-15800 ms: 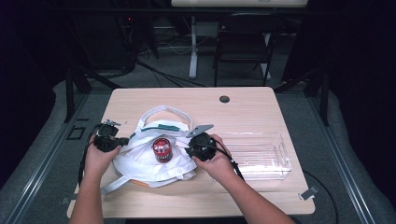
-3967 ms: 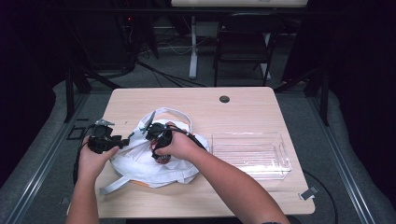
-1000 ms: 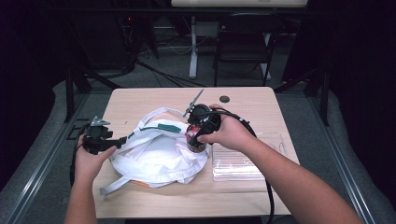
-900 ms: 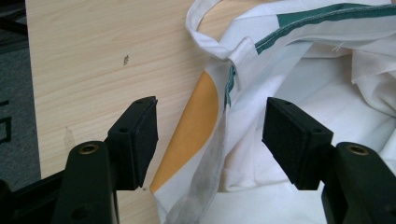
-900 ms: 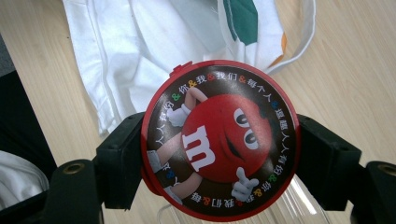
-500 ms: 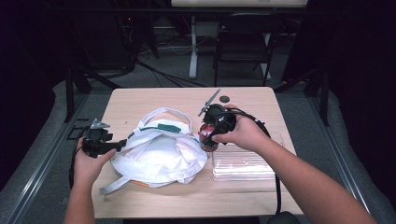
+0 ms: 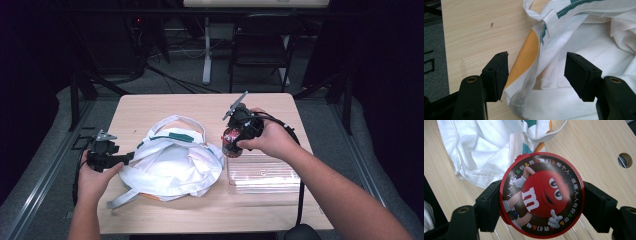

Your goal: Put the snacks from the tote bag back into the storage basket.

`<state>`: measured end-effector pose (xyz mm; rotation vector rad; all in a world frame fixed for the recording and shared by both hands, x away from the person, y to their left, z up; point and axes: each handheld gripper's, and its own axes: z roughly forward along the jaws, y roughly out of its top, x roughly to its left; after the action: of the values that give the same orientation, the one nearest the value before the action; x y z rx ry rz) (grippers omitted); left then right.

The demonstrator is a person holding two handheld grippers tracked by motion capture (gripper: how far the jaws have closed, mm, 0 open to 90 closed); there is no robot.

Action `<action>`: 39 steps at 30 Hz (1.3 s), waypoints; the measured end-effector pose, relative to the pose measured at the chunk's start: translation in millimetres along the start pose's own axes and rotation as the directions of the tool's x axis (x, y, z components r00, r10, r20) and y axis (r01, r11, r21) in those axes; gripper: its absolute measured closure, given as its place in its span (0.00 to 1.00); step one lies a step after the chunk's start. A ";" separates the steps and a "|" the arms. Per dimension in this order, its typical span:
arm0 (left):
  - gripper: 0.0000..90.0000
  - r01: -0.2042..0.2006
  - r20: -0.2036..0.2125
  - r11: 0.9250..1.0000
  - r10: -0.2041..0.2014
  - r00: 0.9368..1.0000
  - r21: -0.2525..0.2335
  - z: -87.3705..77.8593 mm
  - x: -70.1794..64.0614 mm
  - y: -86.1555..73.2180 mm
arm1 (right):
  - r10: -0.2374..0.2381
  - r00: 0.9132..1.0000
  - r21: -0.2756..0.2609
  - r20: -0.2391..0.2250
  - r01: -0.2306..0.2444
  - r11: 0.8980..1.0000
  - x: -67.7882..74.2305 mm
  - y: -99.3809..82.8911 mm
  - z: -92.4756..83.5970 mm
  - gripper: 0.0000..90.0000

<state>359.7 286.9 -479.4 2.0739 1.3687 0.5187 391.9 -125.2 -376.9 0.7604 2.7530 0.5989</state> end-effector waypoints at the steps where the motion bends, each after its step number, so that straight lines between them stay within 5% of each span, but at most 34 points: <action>1: 0.40 0.004 -0.002 1.000 -0.004 1.000 0.000 -0.4 0.1 -0.3 | -0.001 1.000 0.002 0.000 0.001 1.000 -0.4 -0.4 -0.5 0.28; 16: 0.41 0.018 0.004 1.000 -0.018 1.000 -0.012 -2.7 3.7 0.3 | 0.010 1.000 0.009 0.014 -0.010 1.000 -7.9 -11.9 -3.4 0.28; 29: 0.41 0.034 0.018 0.999 -0.033 0.999 -0.031 0.8 9.8 6.6 | 0.054 0.999 0.020 0.004 -0.054 0.998 -18.4 -32.5 16.6 0.28; 39: 0.41 0.038 0.007 0.999 -0.038 0.999 -0.030 0.4 12.3 5.7 | 0.027 1.000 0.024 -0.008 -0.027 0.999 -29.3 -40.9 30.8 0.28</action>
<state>368.8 296.4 -475.9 2.0197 1.3856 0.5130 408.2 -162.7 -419.3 0.8034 2.7667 0.5764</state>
